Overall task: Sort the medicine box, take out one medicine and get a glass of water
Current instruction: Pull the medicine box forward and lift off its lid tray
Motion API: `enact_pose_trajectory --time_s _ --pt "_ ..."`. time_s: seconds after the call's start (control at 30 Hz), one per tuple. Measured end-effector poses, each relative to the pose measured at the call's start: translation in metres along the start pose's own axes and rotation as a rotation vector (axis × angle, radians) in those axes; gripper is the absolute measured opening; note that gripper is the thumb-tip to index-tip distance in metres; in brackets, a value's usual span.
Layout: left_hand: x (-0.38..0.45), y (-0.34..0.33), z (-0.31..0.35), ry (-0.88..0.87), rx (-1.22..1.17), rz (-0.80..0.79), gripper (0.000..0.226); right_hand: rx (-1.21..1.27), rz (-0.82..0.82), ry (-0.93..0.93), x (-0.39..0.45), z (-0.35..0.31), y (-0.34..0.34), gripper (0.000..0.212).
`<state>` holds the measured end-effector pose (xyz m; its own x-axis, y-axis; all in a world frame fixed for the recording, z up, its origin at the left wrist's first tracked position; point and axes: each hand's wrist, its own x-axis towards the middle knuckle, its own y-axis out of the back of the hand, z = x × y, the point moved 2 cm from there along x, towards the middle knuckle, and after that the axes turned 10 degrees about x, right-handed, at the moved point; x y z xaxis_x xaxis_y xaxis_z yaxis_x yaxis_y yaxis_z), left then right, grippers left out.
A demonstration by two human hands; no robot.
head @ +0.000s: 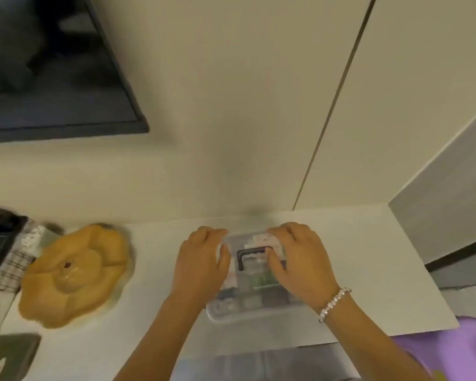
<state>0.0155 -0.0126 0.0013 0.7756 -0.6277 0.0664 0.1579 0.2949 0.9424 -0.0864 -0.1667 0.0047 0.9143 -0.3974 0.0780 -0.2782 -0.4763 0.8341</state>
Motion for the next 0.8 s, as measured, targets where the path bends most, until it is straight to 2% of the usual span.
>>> enact_pose_trajectory --time_s 0.2,0.33,0.5,0.67,0.8 --pt "-0.009 -0.059 -0.021 0.026 -0.070 0.144 0.031 0.041 0.123 0.010 -0.003 0.039 -0.057 0.035" --pt "-0.011 -0.075 -0.027 0.021 -0.063 0.229 0.031 0.035 0.208 0.036 -0.003 0.050 -0.067 0.036" --pt "-0.024 -0.088 -0.031 0.068 -0.100 0.231 0.034 0.019 0.227 0.010 -0.015 0.058 -0.070 0.040" --pt "-0.037 -0.098 -0.030 0.144 -0.197 0.170 0.045 -0.032 0.190 -0.090 -0.029 0.071 -0.071 0.057" --pt "-0.037 -0.098 -0.025 0.190 -0.269 0.147 0.045 -0.015 0.156 -0.136 -0.033 0.075 -0.074 0.066"
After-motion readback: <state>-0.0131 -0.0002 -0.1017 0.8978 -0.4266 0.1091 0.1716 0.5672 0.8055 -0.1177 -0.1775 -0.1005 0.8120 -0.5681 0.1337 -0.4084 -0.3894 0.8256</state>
